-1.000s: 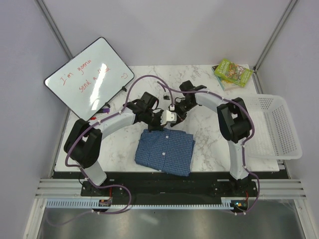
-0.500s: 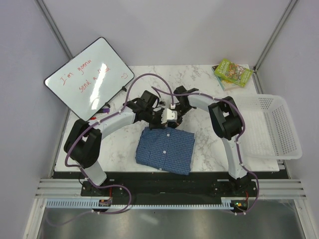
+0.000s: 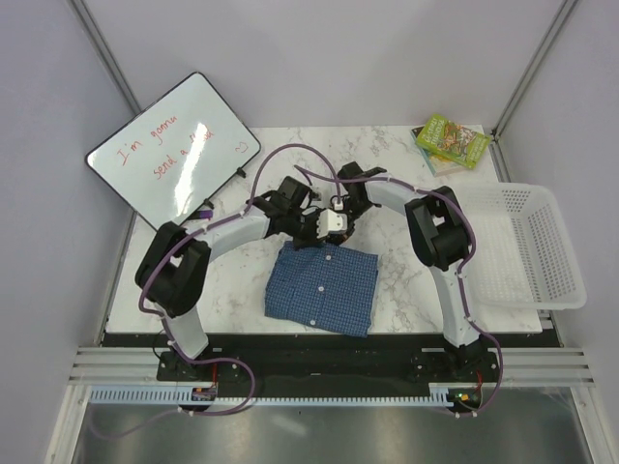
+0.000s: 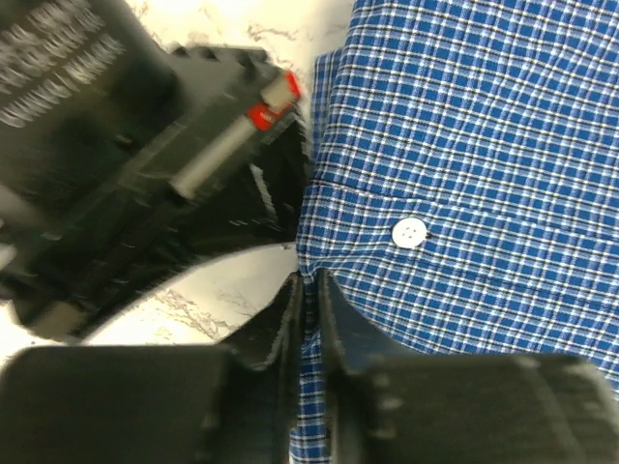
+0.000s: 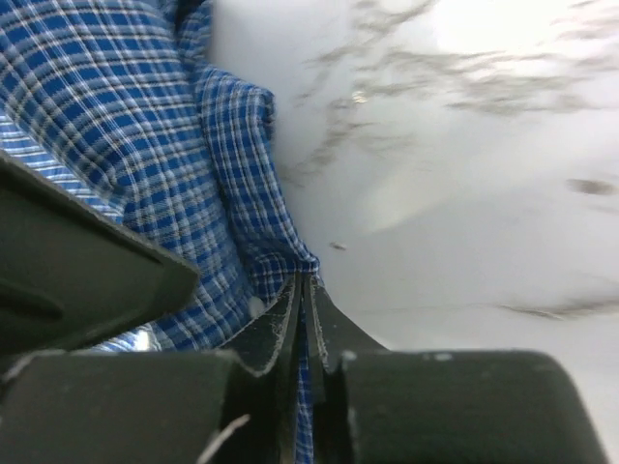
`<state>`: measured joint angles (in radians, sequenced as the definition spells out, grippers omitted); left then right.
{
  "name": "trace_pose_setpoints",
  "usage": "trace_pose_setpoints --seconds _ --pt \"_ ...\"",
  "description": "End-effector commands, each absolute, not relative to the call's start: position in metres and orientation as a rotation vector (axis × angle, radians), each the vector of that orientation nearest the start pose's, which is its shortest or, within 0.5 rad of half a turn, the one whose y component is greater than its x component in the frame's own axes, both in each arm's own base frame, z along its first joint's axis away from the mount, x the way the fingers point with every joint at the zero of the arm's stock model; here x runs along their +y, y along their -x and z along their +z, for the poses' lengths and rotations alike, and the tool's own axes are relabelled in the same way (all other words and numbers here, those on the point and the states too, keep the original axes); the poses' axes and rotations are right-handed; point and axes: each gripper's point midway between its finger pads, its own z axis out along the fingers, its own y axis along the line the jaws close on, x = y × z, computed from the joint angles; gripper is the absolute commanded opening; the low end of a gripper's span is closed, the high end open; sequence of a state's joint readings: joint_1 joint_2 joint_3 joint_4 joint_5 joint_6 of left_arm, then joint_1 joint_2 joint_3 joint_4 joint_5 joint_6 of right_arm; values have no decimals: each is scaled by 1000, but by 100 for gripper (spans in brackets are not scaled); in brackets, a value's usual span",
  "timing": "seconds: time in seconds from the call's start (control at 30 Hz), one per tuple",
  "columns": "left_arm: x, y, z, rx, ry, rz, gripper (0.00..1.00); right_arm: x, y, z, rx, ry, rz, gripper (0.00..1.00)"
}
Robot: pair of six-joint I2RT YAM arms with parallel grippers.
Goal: Fold and stack the long sleeve shirts
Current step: Fold the shirt
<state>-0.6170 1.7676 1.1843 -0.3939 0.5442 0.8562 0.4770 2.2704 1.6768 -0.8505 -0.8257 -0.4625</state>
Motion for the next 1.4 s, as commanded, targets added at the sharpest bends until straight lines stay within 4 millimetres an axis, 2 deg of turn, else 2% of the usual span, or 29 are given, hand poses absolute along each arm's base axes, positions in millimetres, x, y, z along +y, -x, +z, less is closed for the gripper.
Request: trace_pose_setpoints --seconds 0.0,0.07,0.1,0.17,0.2,0.23,0.27,0.3,0.33,0.37,0.4,0.43,0.47,0.53,0.57,0.63,0.67,0.77,0.87,1.03,1.13,1.23,1.3,1.33,1.37 --pt "-299 -334 105 1631 -1697 -542 26 288 -365 38 2341 1333 1042 15" --pt "-291 -331 130 1650 -1651 -587 36 279 -386 49 2324 1312 951 18" --pt "-287 -330 141 1663 -1621 -594 38 278 -400 64 2285 1301 913 24" --pt "-274 -328 157 1727 -1526 -637 47 267 -418 79 2271 1267 840 32" --pt "-267 -321 157 1772 -1512 -665 48 263 -425 97 2245 1254 814 41" --pt "-262 -318 156 1818 -1479 -687 50 255 -430 105 2243 1232 801 46" --pt "-252 -319 160 1842 -1438 -701 58 249 -432 120 2228 1221 784 51" --pt "-246 -314 158 1880 -1422 -735 59 242 -423 126 2255 1216 798 58" --pt "-240 -315 159 1913 -1376 -778 60 233 -419 130 2254 1228 800 61" --pt "-236 -314 157 1940 -1355 -801 66 226 -405 137 2266 1239 810 63" --pt "-232 -313 153 1983 -1329 -822 75 218 -388 135 2309 1253 826 66" --pt "-228 -314 153 2026 -1268 -866 75 212 -378 135 2316 1273 828 71" --pt "-227 -313 152 2047 -1244 -905 76 205 -355 135 2352 1283 846 77" --pt "-222 -315 146 2103 -1185 -952 80 200 -333 134 2369 1294 883 79" --pt "-222 -316 142 2116 -1176 -964 84 195 -315 127 2393 1302 907 83" --pt "-219 -319 133 2148 -1145 -1005 85 193 -304 120 2406 1311 931 87" --pt "-218 -320 129 2165 -1133 -1019 99 191 -298 112 2434 1301 944 88" --pt "-218 -323 118 2191 -1117 -1083 99 194 -299 100 2438 1275 957 90" --pt "-218 -319 104 2225 -1112 -1127 99 198 -296 90 2471 1225 994 90" --pt "-218 -309 87 2264 -1100 -1208 99 190 -290 69 2525 1220 969 92" --pt "-219 -301 84 2266 -1096 -1271 99 194 -280 74 2525 1237 1045 88" --pt "-219 -295 85 2266 -1088 -1311 99 199 -271 85 2509 1240 1126 73" --pt "-221 -289 85 2263 -1077 -1363 99 201 -261 83 2515 1253 1167 60" --pt "-222 -287 84 2263 -1073 -1375 98 201 -258 79 2523 1264 1167 46" --pt "-223 -286 83 2269 -1068 -1390 94 201 -257 77 2530 1269 1167 40"
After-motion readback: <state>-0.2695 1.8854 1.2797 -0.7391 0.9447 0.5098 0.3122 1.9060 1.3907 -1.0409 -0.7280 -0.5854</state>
